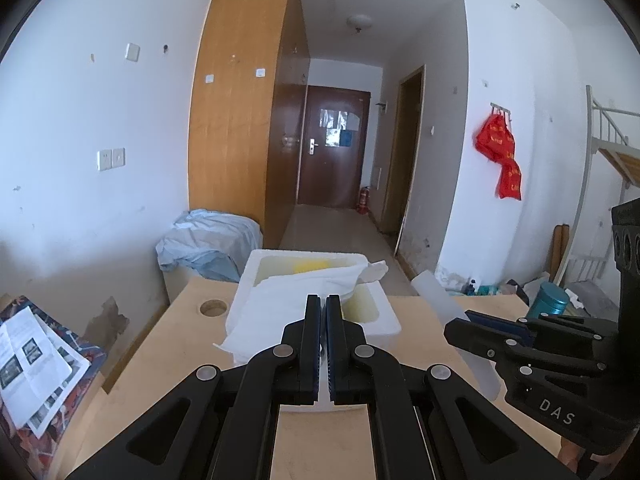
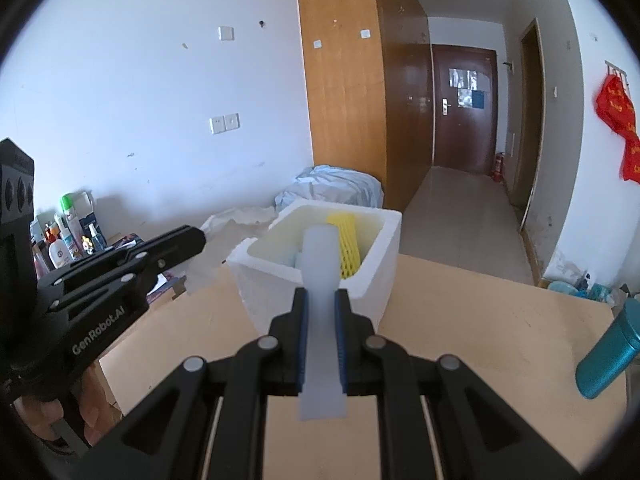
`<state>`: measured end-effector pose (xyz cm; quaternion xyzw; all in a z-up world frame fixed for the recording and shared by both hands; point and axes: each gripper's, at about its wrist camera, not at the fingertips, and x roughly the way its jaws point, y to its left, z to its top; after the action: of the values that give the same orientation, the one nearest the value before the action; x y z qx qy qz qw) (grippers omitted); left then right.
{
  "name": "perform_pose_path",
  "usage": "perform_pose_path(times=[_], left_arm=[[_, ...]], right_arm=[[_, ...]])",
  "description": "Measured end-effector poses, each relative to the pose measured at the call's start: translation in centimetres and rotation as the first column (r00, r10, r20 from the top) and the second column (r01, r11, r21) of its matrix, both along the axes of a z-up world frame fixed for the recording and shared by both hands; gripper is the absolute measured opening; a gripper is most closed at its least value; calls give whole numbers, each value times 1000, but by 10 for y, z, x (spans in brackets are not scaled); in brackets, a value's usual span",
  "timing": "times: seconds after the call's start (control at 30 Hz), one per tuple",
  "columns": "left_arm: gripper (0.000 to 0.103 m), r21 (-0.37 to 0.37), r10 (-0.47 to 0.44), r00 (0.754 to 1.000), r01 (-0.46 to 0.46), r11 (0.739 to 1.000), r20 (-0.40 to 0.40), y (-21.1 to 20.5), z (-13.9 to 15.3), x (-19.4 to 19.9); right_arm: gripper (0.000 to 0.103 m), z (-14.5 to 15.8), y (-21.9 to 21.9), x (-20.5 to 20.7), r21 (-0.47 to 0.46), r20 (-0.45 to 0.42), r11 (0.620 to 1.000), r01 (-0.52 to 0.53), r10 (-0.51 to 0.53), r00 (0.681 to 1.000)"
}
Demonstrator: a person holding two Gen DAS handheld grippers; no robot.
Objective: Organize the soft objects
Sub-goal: 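Carry the paper towel over the foam box while the right tool holds the foam tube, then lower the left tool into the foam box and open it to release the paper towel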
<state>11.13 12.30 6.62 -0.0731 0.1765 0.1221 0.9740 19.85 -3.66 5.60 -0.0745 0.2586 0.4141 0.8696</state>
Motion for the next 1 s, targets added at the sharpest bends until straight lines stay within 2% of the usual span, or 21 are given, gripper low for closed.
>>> perform_pose_path(times=[0.4, 0.73, 1.0], left_arm=[[2, -14, -19, 1000, 19, 1000, 8, 21, 6, 41], [2, -33, -41, 999, 40, 999, -33, 37, -3, 91], [2, -53, -61, 996, 58, 997, -62, 47, -14, 119]], right_arm=[[16, 12, 25, 26, -4, 31, 1000, -27, 27, 999], [16, -2, 39, 59, -22, 0, 1000, -21, 21, 1000], [16, -9, 43, 67, -40, -20, 999, -15, 14, 1000]])
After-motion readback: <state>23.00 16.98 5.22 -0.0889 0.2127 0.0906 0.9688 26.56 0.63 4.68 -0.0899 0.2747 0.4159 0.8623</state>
